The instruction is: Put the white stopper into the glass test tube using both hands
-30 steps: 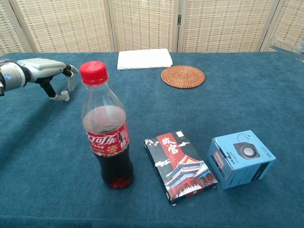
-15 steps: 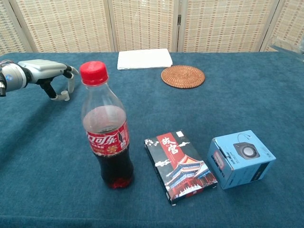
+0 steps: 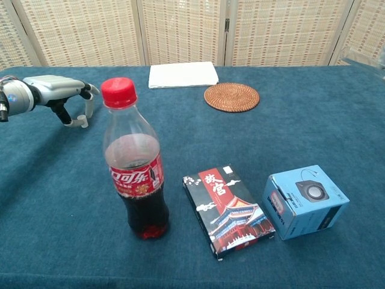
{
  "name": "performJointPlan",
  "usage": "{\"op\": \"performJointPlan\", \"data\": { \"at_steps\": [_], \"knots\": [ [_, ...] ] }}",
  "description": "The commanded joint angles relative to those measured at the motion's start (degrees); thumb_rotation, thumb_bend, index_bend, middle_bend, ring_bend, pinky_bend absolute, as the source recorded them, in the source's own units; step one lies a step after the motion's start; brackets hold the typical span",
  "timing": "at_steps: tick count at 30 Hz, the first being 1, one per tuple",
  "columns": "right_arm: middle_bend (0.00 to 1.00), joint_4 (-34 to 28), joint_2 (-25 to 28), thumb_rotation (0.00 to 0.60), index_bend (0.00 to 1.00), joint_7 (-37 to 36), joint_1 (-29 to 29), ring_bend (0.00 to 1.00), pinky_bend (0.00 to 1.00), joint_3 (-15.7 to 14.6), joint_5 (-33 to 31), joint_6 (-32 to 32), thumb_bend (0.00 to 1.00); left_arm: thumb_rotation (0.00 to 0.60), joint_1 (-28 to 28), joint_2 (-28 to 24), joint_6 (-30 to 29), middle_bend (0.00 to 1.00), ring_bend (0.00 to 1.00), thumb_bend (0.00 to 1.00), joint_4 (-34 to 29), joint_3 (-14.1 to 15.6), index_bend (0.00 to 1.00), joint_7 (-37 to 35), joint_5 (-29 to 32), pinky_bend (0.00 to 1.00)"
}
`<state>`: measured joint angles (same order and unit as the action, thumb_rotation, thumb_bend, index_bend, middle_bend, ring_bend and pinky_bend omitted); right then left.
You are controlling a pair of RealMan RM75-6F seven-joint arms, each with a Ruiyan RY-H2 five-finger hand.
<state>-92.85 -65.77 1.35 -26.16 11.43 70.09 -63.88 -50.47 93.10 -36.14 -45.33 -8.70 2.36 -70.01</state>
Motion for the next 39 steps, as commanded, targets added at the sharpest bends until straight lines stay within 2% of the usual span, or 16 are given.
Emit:
{"op": "performJointPlan", "data": {
  "at_steps": [1,14,20,26,31,39],
  "knots": [
    [1.00,0.14,-0.07,0.600,0.88,-0.08,-0.04,1.00,1.00,0.00,-0.02,0.10,0.65,0.600,0.03,0.11,0.02,0.00,0.00,0.36,0.18,-0.06,0.46,-0.17,0.04,0.00],
    [1.00,0.73,-0.44,0.600,0.89,-0.63,-0.13,1.00,1.00,0.07,0.29,0.11,0.65,0.600,0.15,-0.06,-1.09,0.00,0.00,0.40,0.58,-0.69,0.54,-2.48,-0.62,0.00],
    [1.00,0.39,-0.62,0.600,0.90,-0.87,-0.28,1.00,1.00,0.19,0.86,-0.11,0.65,0.600,0.77,-3.44,-3.60,0.02,0.00,0.40,-3.23,-1.65,0.55,-5.49,-1.67,0.00],
    [1.00,0.06,-1.42,0.600,0.90,-1.36,-0.87,1.00,1.00,0.55,1.51,-0.15,0.65,0.600,2.14,-9.49,-7.45,0.07,0.01,0.41,-11.81,-3.40,0.56,-8.01,-2.03,0.00],
    [1.00,0.63,-3.91,0.600,0.91,-2.77,-2.26,1.00,1.00,1.10,2.47,0.39,0.65,0.600,3.45,-15.93,-9.45,0.14,0.15,0.42,-21.94,-5.71,0.57,-9.86,-0.59,0.00],
    [1.00,3.17,-9.47,0.600,0.91,-6.10,-6.48,1.00,1.00,3.07,2.84,3.34,0.65,0.600,5.06,-24.33,-13.50,0.16,0.18,0.42,-36.66,-8.33,0.57,-8.93,0.30,0.00]
  ]
}}
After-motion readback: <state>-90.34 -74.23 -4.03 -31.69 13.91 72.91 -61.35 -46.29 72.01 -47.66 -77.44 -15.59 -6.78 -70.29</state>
